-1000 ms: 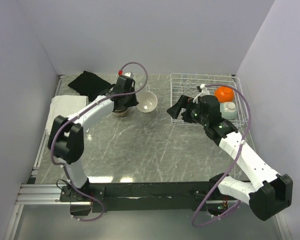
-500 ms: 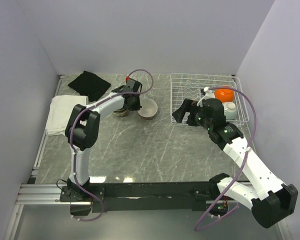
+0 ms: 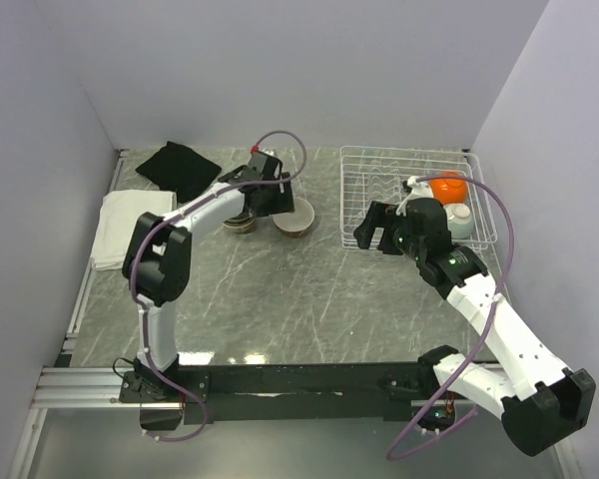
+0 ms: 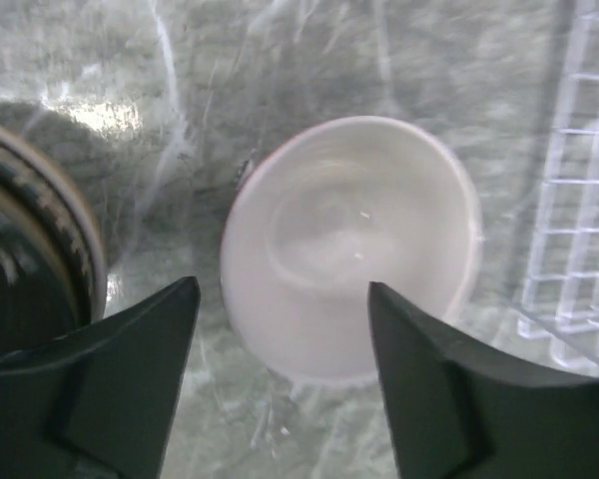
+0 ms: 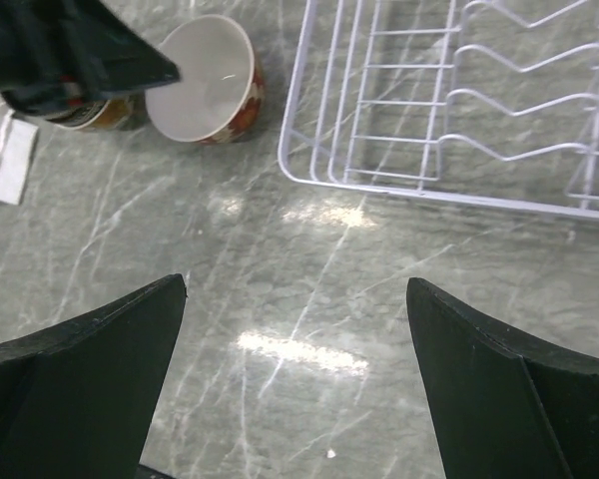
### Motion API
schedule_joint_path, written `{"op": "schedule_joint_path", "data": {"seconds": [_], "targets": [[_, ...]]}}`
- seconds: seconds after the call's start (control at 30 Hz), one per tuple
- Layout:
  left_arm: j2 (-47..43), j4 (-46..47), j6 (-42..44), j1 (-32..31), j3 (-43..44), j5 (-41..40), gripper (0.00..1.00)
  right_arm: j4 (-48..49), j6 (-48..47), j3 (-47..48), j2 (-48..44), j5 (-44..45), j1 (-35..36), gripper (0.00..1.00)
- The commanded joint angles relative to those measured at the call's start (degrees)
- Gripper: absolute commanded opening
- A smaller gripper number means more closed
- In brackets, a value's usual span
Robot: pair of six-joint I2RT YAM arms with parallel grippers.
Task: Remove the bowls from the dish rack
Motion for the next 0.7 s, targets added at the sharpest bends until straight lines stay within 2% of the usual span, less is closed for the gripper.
{"op": "schedule_joint_path", "data": {"seconds": [0.0,0.07,0.2,0.37,0.5,0.6,0.67], "targets": [[-11.06,0.36,-0.54,0.04,0.03,2.41,0.82,-0.67,-3.02,5.0,-0.24,4.96,-0.86,1.0],[-13.98,0.18,-0.54,0.04,-0.58,2.42,0.86,-1.11,-4.15,5.88,-0.07,7.25,-1.03,1.0],[-23.1,0.01,0.25,0.04,-2.43,2.5,0.88,-1.02,-5.92,8.6,0.28,10.42,-2.26,1.0],[-35.66,-0.7,2.97,0.12,-7.78,-4.52,0.97,-1.99,-11.43,12.21,3.79,15.33,-4.02,1.0],[-44.12,-2.19,5.78,0.12,-12.44,-10.58,0.98,-0.24,-15.49,13.27,7.75,19.91,-7.26,1.0],[-52.29,-0.53,7.19,0.12,-19.37,-14.98,0.99,2.83,-17.52,12.48,11.26,21.32,-11.73,1.0],[-60.43,3.68,7.64,0.12,-27.8,-19.1,0.99,6.87,-19.71,11.52,13.72,21.58,-13.68,1.0]]}}
